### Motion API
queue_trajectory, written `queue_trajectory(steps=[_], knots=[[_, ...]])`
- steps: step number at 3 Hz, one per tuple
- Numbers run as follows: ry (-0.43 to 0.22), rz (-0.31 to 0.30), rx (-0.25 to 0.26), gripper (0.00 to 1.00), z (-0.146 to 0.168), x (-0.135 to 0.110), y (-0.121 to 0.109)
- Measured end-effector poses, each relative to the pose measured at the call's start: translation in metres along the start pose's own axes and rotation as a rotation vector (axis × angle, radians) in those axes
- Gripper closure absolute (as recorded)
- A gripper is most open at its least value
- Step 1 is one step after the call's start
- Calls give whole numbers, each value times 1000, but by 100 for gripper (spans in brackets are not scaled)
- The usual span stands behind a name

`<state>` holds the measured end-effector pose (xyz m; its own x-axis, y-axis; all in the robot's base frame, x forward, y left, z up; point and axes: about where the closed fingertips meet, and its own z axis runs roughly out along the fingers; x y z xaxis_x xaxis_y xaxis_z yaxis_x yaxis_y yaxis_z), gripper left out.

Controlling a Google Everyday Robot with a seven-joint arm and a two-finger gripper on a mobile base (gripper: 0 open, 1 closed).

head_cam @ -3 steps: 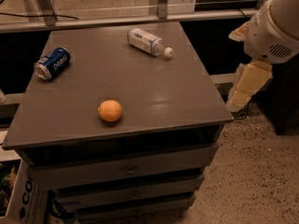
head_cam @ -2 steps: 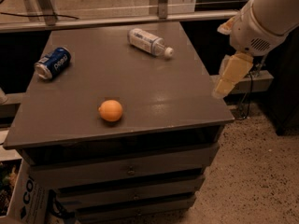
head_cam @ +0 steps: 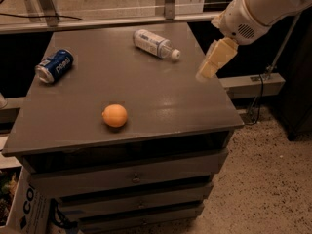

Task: Move blue plastic bottle near pepsi can

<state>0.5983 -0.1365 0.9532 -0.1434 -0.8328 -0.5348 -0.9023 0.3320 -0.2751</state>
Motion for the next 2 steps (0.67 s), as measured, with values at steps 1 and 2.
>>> queue_trajectory(steps=[1,2], knots=[[0,0,0,0,0,0,0],[-24,38,0,0,24,-4,-11]])
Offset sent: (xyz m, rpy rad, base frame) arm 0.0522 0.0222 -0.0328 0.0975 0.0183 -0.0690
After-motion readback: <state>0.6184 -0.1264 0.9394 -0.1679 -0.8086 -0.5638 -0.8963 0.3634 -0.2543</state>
